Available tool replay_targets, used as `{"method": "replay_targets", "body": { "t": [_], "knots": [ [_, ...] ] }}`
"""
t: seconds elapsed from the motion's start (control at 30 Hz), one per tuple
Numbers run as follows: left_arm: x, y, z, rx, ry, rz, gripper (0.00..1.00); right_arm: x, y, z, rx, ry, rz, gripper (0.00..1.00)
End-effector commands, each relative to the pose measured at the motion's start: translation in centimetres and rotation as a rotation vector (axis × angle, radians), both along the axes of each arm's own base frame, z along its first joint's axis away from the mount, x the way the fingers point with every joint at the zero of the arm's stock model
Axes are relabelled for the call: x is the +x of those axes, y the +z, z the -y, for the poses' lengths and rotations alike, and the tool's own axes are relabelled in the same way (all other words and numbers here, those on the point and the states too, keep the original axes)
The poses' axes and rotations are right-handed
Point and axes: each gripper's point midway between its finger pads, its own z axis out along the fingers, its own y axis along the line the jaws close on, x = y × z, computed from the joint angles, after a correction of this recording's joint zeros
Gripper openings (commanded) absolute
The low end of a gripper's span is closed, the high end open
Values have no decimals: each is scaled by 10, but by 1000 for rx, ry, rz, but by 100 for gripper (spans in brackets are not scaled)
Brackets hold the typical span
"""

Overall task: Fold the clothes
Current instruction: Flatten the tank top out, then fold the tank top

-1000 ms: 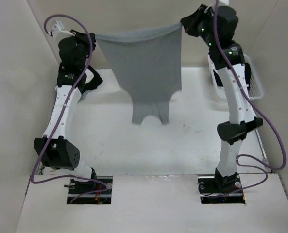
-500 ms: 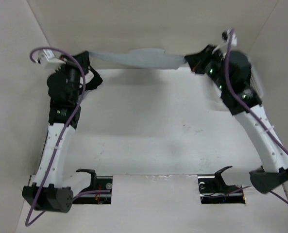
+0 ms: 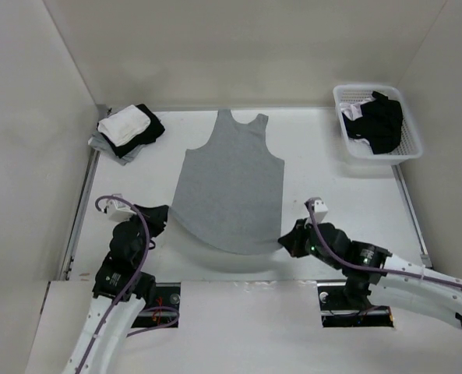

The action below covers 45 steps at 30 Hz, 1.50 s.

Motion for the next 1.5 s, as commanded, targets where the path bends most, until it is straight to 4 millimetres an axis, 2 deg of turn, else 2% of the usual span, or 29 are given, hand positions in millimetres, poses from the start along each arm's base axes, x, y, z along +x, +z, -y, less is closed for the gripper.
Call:
{"method": "replay_targets", "body": {
  "t": [0.0, 0.07, 0.17, 0.23, 0.3, 0.43, 0.57, 0.7, 0.77, 0.87, 0.9, 0.97, 1.0, 1.07, 1.13, 1.2, 1.23, 1.3, 1.4, 1.47],
  "knots": [
    [-21, -29, 2, -65, 12, -139, 4, -22, -8, 0, 89, -62, -95, 1],
    [-28, -32, 4, -74, 4, -160, 4, -38, -13, -2, 98, -35, -136, 1],
    [-30, -30, 1, -76, 24, -155, 4, -45, -11, -7, 104, -13, -147, 2],
    [-20, -24, -3, -57, 55, -133, 4, -28, -4, -7, 88, -45, -106, 2],
    [2, -13, 1, -36, 65, -93, 4, 6, 10, -6, 55, -81, -48, 2],
    [67, 14, 24, -30, 54, -15, 4, 88, 47, -5, 66, -137, 63, 2],
    [149, 37, 33, -13, 85, 35, 4, 182, 81, 0, 89, -216, 139, 2],
    [240, 64, 39, -25, 95, 69, 4, 280, 103, 11, 97, -287, 171, 2],
    [284, 71, 43, -31, 97, 74, 4, 323, 110, 22, 112, -329, 172, 1],
    [338, 74, 46, -25, 97, 65, 6, 387, 111, 40, 132, -396, 157, 1],
    [353, 71, 45, -18, 96, 57, 10, 405, 109, 46, 140, -415, 144, 5],
    [374, 62, 40, -5, 100, 38, 26, 433, 96, 51, 150, -445, 112, 24],
    [378, 56, 36, 0, 104, 23, 34, 439, 86, 52, 151, -450, 84, 34],
    [365, 42, 28, -10, 107, -16, 39, 432, 71, 50, 139, -437, 35, 43],
    [335, 32, 17, 5, 135, -23, 38, 416, 62, 54, 120, -436, 28, 45],
    [301, 20, 10, 8, 158, -14, 36, 388, 59, 57, 114, -440, 32, 44],
    [280, 10, 6, 6, 168, -17, 35, 372, 54, 54, 111, -433, 35, 40],
    [239, -17, 8, -12, 164, -44, 34, 337, 48, 48, 119, -415, 35, 27],
    [190, -52, 9, -18, 135, -101, 34, 287, 29, 35, 158, -397, 15, 6],
    [167, -71, 11, -26, 103, -133, 37, 261, 15, 30, 185, -388, 2, 3]
  ]
}}
